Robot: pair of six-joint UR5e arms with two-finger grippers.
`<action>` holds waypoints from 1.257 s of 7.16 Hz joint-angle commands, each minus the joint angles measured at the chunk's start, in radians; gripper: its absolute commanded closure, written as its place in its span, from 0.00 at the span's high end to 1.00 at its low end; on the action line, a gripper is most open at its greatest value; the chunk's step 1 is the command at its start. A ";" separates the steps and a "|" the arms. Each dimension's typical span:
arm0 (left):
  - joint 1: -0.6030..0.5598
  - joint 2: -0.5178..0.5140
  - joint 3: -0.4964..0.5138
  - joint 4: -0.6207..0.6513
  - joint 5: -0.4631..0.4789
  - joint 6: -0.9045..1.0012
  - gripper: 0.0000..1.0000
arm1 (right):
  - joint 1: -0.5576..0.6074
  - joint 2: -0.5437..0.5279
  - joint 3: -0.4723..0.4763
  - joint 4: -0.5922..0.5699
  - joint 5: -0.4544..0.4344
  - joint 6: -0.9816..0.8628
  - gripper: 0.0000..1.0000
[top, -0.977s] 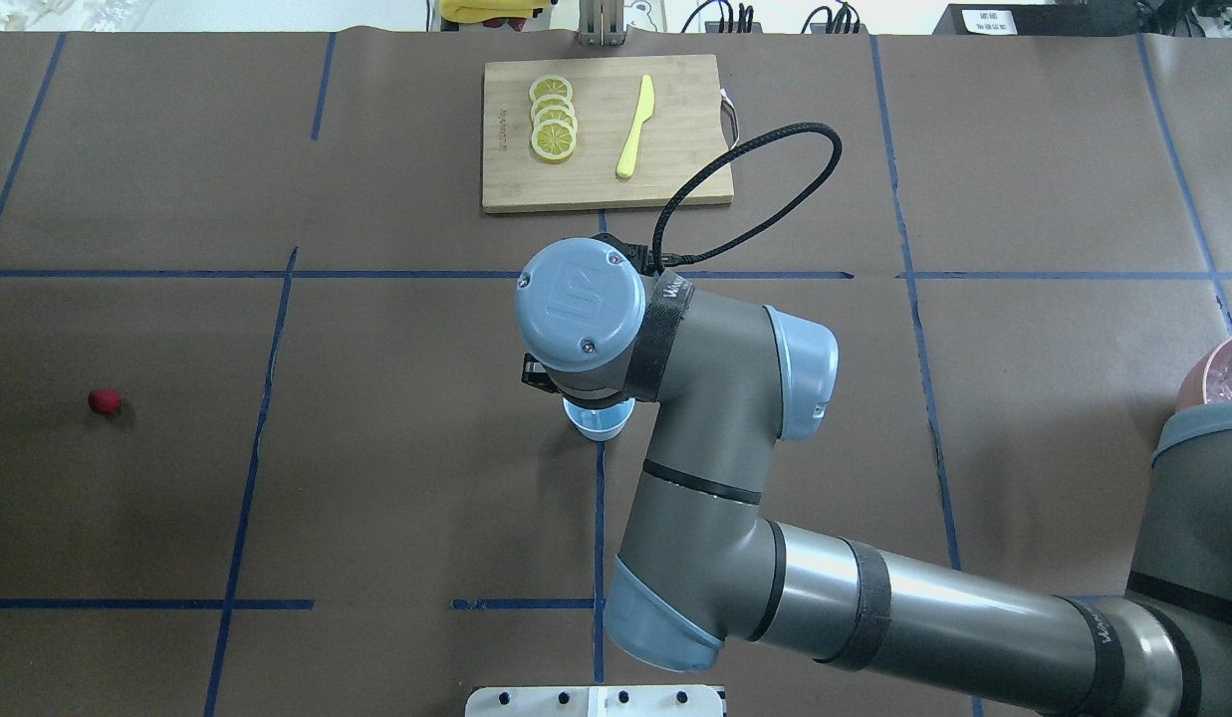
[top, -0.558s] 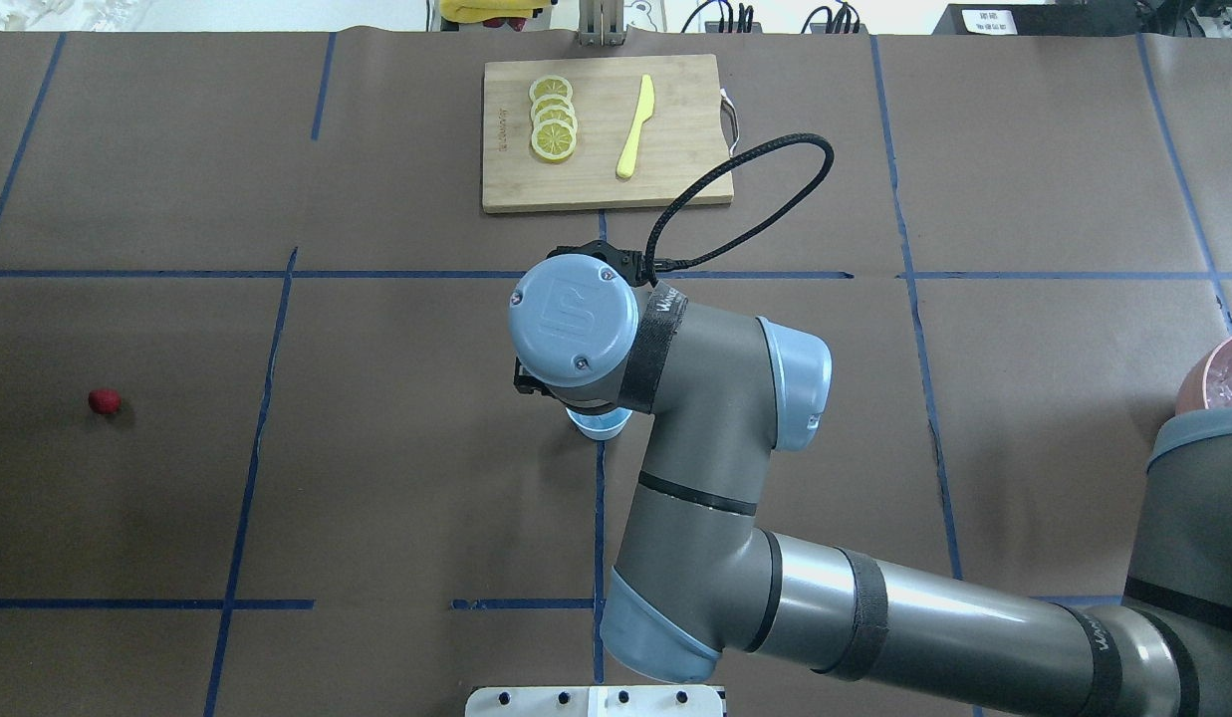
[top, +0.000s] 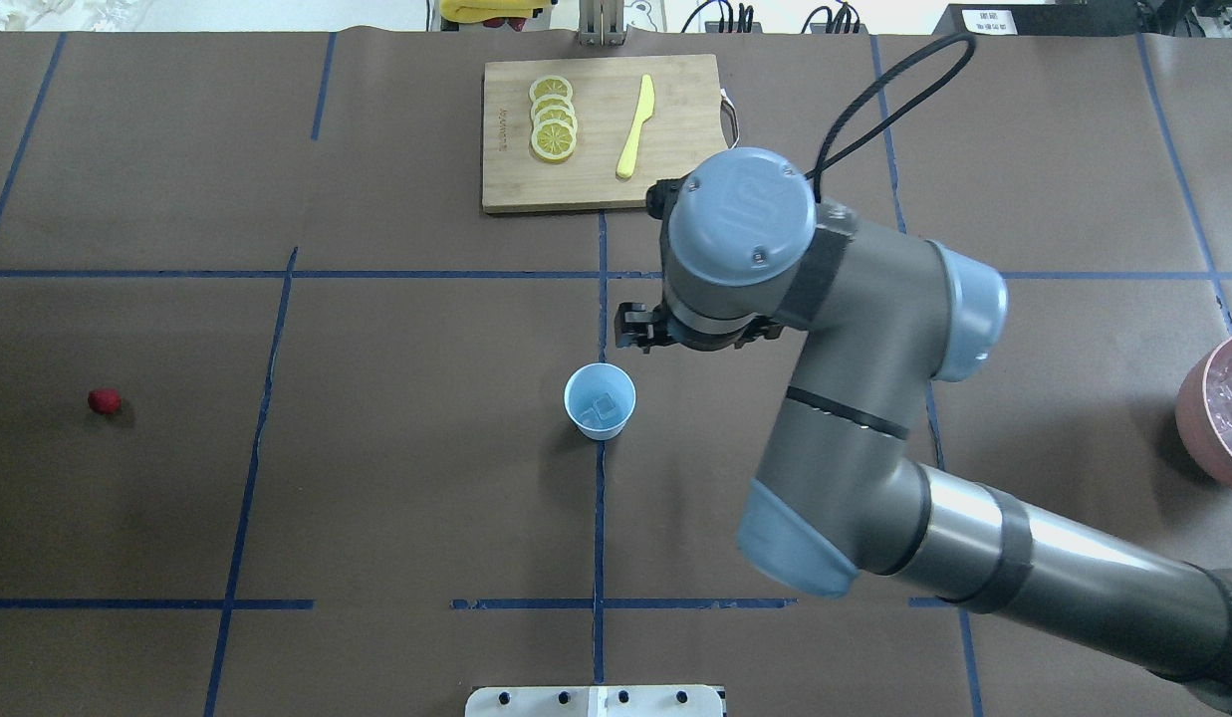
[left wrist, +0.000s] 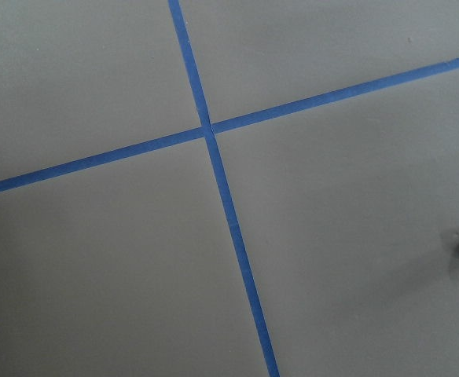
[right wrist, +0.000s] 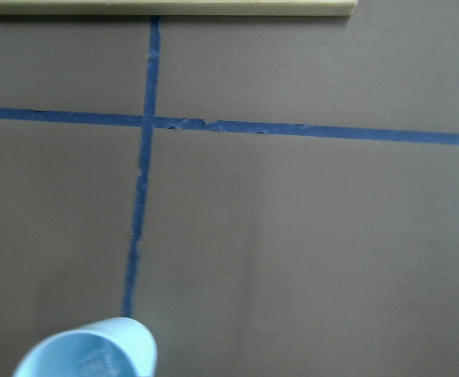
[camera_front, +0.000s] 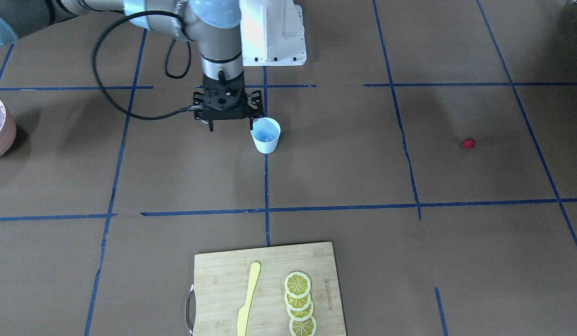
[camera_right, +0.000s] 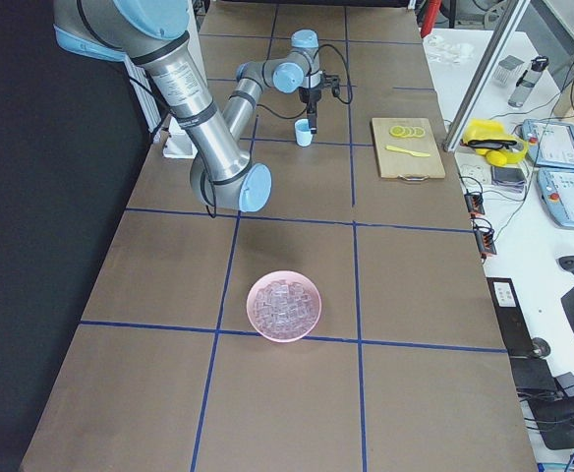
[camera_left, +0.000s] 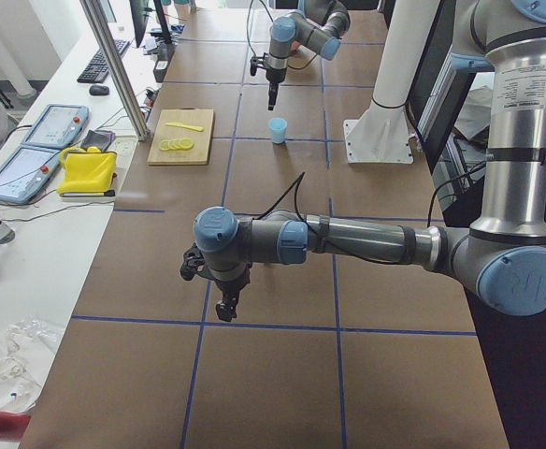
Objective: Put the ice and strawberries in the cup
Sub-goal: 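Withdraw the right gripper back toward the pink ice bowl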
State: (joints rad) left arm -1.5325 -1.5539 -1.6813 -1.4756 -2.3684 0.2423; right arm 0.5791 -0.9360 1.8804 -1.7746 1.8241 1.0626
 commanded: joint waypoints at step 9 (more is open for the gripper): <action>0.003 -0.002 -0.003 0.000 0.000 0.000 1.00 | 0.614 -0.928 -0.013 0.660 0.391 -0.937 0.97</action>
State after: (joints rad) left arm -1.5299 -1.5554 -1.6832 -1.4757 -2.3684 0.2424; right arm 1.1452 -1.8337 1.9662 -1.2398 2.1751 0.1810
